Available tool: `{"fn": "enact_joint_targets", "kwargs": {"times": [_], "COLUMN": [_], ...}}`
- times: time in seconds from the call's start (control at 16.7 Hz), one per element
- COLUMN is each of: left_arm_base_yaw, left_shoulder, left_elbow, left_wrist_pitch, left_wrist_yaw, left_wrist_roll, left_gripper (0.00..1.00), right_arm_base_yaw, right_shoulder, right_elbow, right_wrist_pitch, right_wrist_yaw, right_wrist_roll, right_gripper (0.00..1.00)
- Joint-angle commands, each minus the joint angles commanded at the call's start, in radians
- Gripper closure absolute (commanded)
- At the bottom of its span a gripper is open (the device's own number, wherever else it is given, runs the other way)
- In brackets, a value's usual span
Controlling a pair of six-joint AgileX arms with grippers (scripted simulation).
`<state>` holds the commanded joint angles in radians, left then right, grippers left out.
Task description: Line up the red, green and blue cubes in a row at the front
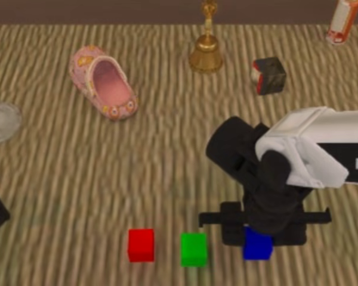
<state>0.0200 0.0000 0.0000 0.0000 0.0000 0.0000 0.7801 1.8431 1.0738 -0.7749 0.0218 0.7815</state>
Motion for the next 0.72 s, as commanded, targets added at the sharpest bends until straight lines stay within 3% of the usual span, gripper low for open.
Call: {"fn": "enact_joint_targets", "kwargs": {"times": [0.72], "left_arm_base_yaw": [0.0], "left_shoulder": [0.0], "left_elbow": [0.0], "left_wrist_pitch": [0.0], "left_wrist_yaw": [0.0], "left_wrist_roll": [0.0], "left_gripper": [0.0], "right_arm_base_yaw": [0.0], "right_shoulder": [0.0], "right_elbow": [0.0], "right_wrist_pitch": [0.0], "right_wrist_yaw": [0.0], "right_wrist_roll": [0.0], "right_gripper": [0.02]}}
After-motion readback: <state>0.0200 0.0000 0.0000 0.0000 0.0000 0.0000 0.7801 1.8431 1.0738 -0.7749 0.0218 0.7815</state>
